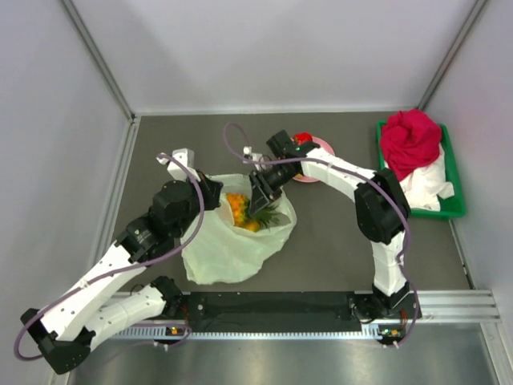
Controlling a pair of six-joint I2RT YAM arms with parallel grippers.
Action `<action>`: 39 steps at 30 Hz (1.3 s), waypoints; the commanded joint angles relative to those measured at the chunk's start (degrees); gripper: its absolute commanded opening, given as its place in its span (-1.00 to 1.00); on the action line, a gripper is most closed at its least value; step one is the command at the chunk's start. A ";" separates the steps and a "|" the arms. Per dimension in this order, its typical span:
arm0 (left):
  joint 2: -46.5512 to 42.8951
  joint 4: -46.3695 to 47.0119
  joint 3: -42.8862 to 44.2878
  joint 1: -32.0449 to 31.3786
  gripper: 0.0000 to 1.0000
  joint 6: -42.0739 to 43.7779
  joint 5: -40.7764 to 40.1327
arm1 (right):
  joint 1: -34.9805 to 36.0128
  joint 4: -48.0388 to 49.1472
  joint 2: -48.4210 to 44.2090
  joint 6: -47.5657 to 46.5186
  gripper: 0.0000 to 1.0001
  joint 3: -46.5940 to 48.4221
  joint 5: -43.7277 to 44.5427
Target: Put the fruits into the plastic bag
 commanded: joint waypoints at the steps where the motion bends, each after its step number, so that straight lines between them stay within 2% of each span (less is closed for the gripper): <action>1: 1.91 5.73 1.22 0.16 -1.00 3.80 -1.36 | 2.93 -2.28 -5.83 -4.37 -1.00 -5.38 0.50; 6: 3.24 6.26 2.11 0.16 -1.00 3.90 -1.45 | 5.22 -0.79 -7.24 -3.51 -1.00 -8.64 3.22; 14: 0.69 5.38 6.23 0.16 -1.00 5.74 -5.05 | 6.19 6.41 -9.17 8.16 -1.00 -10.67 25.79; 18: -1.15 4.24 7.64 0.16 -1.00 6.53 -6.98 | 5.84 4.23 -9.35 11.08 -1.00 -9.88 40.45; 21: -3.00 3.10 7.38 0.16 -1.00 6.27 -7.77 | 4.00 3.96 -10.66 13.45 -1.00 -10.14 44.61; 29: -5.37 1.17 4.48 0.16 -1.00 4.86 -9.44 | -0.32 3.87 -14.45 14.95 -1.00 -9.35 48.58; 39: -8.18 -2.61 2.19 0.16 -1.00 0.82 -13.22 | 1.35 8.88 -12.43 17.76 -1.00 -10.41 35.84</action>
